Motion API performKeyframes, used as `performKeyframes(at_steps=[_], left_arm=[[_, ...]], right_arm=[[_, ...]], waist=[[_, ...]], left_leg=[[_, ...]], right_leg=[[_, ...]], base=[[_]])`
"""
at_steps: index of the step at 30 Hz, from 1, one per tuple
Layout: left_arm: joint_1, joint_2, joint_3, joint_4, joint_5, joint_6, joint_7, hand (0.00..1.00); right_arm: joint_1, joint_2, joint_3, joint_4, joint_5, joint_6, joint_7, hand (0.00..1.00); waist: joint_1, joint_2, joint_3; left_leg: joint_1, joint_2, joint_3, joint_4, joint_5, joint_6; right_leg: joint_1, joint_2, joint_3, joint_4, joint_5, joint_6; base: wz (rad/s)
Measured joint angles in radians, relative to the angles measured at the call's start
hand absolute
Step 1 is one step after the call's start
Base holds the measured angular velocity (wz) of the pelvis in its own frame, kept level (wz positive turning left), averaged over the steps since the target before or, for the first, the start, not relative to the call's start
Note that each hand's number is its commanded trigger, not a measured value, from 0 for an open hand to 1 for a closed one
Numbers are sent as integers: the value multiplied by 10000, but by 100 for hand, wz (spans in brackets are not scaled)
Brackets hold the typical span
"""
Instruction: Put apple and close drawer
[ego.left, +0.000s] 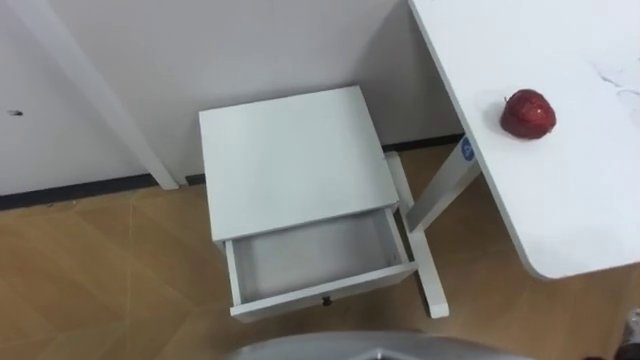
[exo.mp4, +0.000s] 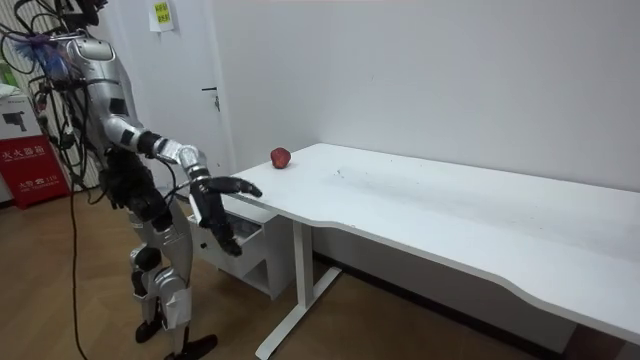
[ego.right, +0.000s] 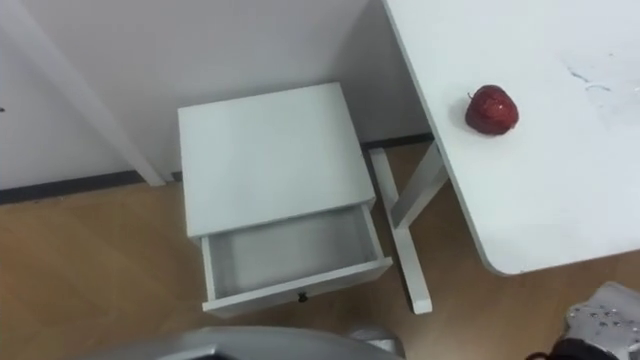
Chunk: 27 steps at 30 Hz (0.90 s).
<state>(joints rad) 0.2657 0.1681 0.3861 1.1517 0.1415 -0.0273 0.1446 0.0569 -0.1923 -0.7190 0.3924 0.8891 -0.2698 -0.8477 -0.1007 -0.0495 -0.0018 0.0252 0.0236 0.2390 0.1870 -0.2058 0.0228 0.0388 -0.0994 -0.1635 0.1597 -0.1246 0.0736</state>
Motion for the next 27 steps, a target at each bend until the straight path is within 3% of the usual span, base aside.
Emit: performKeyframes(at_steps=[4, 10, 21, 27], left_arm=[[-68, -1, -650, -99, 40, -2, -12, 0], [-195, 13, -1408, -215, 471, 43, -245, 0], [-169, 38, -1544, -355, 476, 206, -609, 0], [-79, 38, -1550, -736, 477, 254, -611, 0]], right_arm=[[-36, -160, 766, -1126, -2422, -6, -575, 0], [-302, -662, 2338, -1318, -4601, 229, -90, 0], [-375, -1440, 3779, -1308, -5457, 871, 2557, 0], [-691, -1603, 4145, -1005, -5613, 1179, 3668, 0]], waist=[[218, -6, 0], [546, -112, 39], [974, -299, 15], [1120, -384, 62]], left_leg=[[11, 17, 5, -60, 11, -9], [-43, -6, 6, -62, 38, 10], [-62, -5, -213, -200, 66, -5], [-63, 15, -220, -191, 66, -6]], right_leg=[[-60, 11, -11, 27, 0, 0], [-213, -16, -79, 100, 0, 0], [-201, -17, -353, 75, 0, 0], [-192, -24, -440, 64, 0, 0]], base=[[0], [0], [6], [0]])
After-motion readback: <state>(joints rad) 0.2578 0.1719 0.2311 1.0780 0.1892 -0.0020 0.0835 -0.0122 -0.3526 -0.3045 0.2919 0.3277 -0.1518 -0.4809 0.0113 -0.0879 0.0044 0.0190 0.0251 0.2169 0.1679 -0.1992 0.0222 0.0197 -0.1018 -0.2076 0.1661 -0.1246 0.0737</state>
